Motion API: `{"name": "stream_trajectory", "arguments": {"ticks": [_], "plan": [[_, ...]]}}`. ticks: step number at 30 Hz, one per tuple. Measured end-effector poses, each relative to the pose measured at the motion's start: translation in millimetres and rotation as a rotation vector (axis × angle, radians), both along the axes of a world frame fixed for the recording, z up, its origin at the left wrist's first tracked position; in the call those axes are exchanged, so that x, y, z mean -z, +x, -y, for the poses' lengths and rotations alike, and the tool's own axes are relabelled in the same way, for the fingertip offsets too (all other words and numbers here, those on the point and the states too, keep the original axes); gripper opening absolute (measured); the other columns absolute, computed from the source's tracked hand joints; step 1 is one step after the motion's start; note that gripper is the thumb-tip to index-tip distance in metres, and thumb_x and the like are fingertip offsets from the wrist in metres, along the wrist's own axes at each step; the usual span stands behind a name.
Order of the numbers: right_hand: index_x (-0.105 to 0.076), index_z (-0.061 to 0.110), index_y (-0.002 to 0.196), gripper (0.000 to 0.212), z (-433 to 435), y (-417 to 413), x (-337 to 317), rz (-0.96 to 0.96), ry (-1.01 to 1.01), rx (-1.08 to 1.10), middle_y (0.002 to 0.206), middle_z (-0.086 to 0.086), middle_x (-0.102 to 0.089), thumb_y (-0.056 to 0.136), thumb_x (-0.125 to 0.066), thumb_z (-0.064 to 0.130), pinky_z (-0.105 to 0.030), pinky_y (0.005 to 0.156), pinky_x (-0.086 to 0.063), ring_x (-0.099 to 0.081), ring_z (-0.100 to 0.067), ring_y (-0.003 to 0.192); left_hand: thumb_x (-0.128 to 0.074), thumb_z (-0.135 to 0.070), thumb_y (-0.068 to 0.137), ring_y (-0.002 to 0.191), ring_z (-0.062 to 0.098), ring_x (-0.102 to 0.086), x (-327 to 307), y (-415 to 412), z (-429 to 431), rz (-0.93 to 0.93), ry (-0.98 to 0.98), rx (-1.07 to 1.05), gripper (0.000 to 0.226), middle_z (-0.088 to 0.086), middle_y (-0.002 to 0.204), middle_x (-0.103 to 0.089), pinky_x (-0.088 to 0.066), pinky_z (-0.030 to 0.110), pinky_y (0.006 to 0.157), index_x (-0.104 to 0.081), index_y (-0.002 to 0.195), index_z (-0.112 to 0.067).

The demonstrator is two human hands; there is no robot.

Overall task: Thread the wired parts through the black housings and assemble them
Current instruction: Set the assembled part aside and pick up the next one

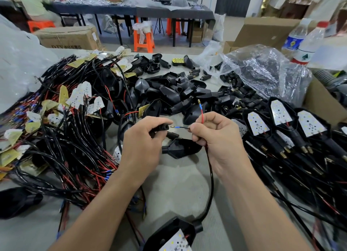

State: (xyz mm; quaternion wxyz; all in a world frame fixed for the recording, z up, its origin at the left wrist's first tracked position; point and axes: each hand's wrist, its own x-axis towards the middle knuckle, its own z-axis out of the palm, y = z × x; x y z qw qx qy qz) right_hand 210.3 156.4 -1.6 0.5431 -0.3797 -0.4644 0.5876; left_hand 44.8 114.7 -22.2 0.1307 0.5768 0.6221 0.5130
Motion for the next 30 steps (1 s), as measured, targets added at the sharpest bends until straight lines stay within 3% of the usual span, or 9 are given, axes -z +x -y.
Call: {"name": "stream_trajectory", "arguments": {"ticks": [14, 19, 21, 24, 26, 30], "plan": [[-0.064, 0.008, 0.072, 0.025, 4, 0, -2, 0.096, 0.063, -0.040, 0.056, -0.008, -0.061, 0.079, -0.070, -0.016, -0.018, 0.046, -0.038, -0.053, -0.013, 0.047, -0.072, 0.000, 0.086, 0.110, -0.005, -0.061, 9, -1, -4, -0.090, 0.058, 0.033, 0.040, -0.028, 0.105, -0.069, -0.041, 0.006, 0.093, -0.080, 0.104, -0.034], [-0.069, 0.018, 0.065, 0.029, 7, -8, 3, 0.229, 0.104, 0.001, 0.052, -0.004, -0.061, 0.077, -0.075, -0.007, -0.027, 0.050, -0.042, -0.055, -0.020, 0.050, -0.071, -0.003, 0.088, 0.111, 0.000, -0.061, 9, 1, -1, -0.267, 0.080, 0.131, 0.039, -0.019, 0.111, -0.073, -0.046, 0.020, 0.098, -0.078, 0.116, -0.029], [-0.072, 0.021, 0.069, 0.021, 9, -12, 7, 0.311, 0.142, 0.055, 0.055, 0.000, -0.067, 0.077, -0.077, 0.001, -0.030, 0.056, -0.046, -0.059, -0.017, 0.054, -0.071, -0.003, 0.089, 0.111, -0.001, -0.062, 8, 3, 1, -0.248, 0.076, 0.173, 0.042, -0.018, 0.113, -0.074, -0.046, 0.017, 0.098, -0.076, 0.121, -0.030], [-0.078, 0.027, 0.078, 0.011, 11, -14, 8, 0.372, 0.159, 0.094, 0.069, 0.004, -0.075, 0.079, -0.079, 0.015, -0.023, 0.061, -0.054, -0.068, -0.007, 0.061, -0.069, -0.006, 0.090, 0.108, -0.006, -0.063, 8, 3, -1, -0.146, 0.008, 0.161, 0.044, -0.021, 0.113, -0.073, -0.045, 0.010, 0.092, -0.074, 0.123, -0.035], [-0.079, 0.026, 0.081, 0.005, 9, -12, 6, 0.350, 0.107, 0.053, 0.072, 0.000, -0.076, 0.082, -0.077, 0.021, -0.032, 0.069, -0.057, -0.068, -0.010, 0.065, -0.068, -0.010, 0.092, 0.103, -0.010, -0.062, 8, 1, -2, -0.112, -0.012, 0.118, 0.039, -0.027, 0.107, -0.071, -0.043, 0.005, 0.086, -0.074, 0.121, -0.036], [-0.075, 0.014, 0.087, 0.013, 5, -7, 4, 0.245, -0.056, -0.072, 0.074, -0.012, -0.074, 0.083, -0.069, 0.002, -0.026, 0.060, -0.054, -0.065, -0.019, 0.062, -0.068, -0.010, 0.092, 0.099, -0.015, -0.060, 9, -3, -4, -0.100, 0.018, 0.054, 0.035, -0.038, 0.099, -0.065, -0.039, 0.002, 0.085, -0.076, 0.116, -0.035]]}}
